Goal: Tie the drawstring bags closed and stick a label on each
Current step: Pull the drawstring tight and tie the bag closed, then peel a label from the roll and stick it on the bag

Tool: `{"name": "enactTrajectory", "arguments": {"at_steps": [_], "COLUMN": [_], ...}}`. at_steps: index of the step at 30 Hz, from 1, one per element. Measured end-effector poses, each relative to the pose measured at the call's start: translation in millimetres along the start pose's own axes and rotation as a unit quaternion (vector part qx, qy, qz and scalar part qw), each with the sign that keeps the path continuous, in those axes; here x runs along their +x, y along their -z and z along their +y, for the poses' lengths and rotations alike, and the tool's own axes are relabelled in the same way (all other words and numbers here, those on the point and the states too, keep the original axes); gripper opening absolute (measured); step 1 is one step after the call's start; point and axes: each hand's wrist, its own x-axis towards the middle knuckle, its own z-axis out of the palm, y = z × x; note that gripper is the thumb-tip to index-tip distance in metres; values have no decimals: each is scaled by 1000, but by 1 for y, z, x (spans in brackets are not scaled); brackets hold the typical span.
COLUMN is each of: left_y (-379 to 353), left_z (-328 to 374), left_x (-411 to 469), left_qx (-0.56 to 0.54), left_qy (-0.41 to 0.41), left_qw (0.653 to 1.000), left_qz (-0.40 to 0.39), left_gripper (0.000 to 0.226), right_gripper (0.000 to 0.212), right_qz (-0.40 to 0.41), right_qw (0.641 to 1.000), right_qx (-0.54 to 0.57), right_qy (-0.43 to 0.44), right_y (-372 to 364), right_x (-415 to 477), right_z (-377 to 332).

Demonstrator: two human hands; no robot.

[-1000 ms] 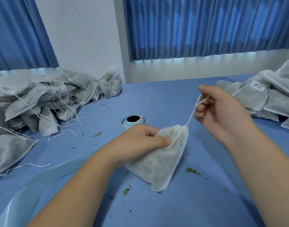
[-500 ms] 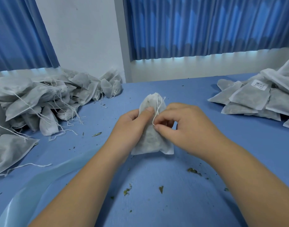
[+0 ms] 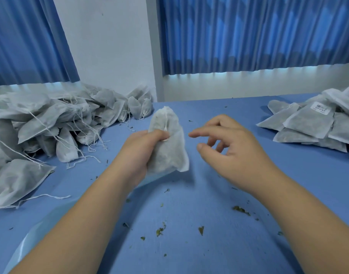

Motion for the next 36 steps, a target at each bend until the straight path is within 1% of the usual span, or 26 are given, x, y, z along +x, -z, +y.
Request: {"name": "enactTrajectory", "arguments": {"at_steps": [2,4,5,7,10,11,12,14,15,16,17,19,20,22,23,25,27,32,36], "left_y": [17,34,42,52,60,62,63,64,64,63,63,61,61,58,57,55,52,49,47], "left_z": [3,3,3,1,3,4,7,11,12,12,13,13,13,12,11,8,6,4,4], "left_x": [5,6,6,3,-2,-3,-4,-7,-8,-9,-11,-14,-15,-17,-17,-17,-16,-17,-20], "left_qx": [-9,5,18,37,69,74,72,58,56,61,69,82,87,111,133,179,204,243,258], "left_qy": [18,43,55,79,97,94,88,84,87,90,93,89,85,75,68,62,63,62,65], "left_qw": [999,997,997,995,993,993,993,994,994,993,992,991,990,988,986,978,972,964,959], "left_qz": [37,59,60,38,-3,-12,-21,-39,-45,-48,-51,-58,-64,-74,-75,-82,-100,-93,-98], "left_gripper": [15,18,15,9,9,13,22,49,55,56,52,34,25,12,11,19,18,14,15], "right_gripper": [21,20,20,21,23,25,27,32,33,34,35,33,30,15,16,30,36,33,24], "right_qz": [0,-29,-50,-86,-118,-126,-132,-141,-145,-150,-156,-163,-161,-157,-154,-144,-123,-97,-90], "right_qw": [998,994,990,985,980,979,979,980,981,981,980,979,979,980,981,983,988,992,993], "right_qx": [-40,-77,-87,-90,-75,-72,-72,-72,-73,-75,-79,-91,-92,-98,-104,-106,-87,-57,-30], "right_qy": [-38,-78,-95,-122,-142,-141,-137,-117,-105,-96,-91,-87,-86,-73,-60,-42,-41,-55,-71], "right_y": [-2,-6,-10,-19,-33,-38,-42,-51,-55,-59,-63,-70,-73,-78,-80,-81,-80,-82,-85], "right_x": [2,3,2,0,-2,-1,0,4,8,12,16,21,22,20,19,16,15,15,13], "right_z": [7,15,18,22,22,22,20,16,14,11,10,10,11,14,15,17,18,19,21]}}
